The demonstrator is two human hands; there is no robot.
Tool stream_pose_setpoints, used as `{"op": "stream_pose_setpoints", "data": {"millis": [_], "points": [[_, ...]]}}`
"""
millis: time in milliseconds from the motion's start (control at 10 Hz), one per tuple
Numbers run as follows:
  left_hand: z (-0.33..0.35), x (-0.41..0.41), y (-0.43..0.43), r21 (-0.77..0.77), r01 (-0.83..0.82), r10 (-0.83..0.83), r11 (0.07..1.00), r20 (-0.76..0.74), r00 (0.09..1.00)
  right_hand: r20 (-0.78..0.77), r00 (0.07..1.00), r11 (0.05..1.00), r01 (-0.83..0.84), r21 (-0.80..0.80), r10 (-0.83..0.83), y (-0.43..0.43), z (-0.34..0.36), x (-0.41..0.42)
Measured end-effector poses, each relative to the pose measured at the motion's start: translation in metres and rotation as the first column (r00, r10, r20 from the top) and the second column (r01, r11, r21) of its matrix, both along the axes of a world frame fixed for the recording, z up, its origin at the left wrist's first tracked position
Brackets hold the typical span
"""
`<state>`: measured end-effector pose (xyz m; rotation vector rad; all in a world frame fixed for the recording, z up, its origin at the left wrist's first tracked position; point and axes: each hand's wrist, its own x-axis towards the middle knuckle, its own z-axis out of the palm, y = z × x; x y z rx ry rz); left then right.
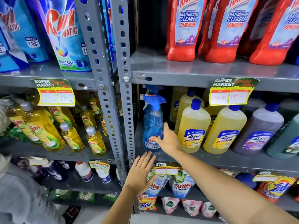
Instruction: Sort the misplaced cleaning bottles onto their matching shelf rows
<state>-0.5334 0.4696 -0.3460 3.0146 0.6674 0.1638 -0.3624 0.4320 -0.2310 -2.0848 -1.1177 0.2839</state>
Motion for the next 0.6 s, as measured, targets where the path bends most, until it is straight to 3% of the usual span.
{"op": "stream_pose_setpoints", "data": {"millis": [400, 600], "points": [[0.0080, -0.0014, -0.0026, -0.001, 0.001, -0.001, 1.000, -0.046, 0.999, 0.020, 0.999, 0.999, 0.027, -0.029, -0.027, -0.0015, -0.0001, -0.0034], [0.0062, 0.0000, -0.0034, -0.014, -0.015, 0.014, 1.000, -0.063, 0.998, -0.178, 0.984, 0.998, 0.025, 0.057, -0.014, -0.0084, -0.0029, 0.0002]]}}
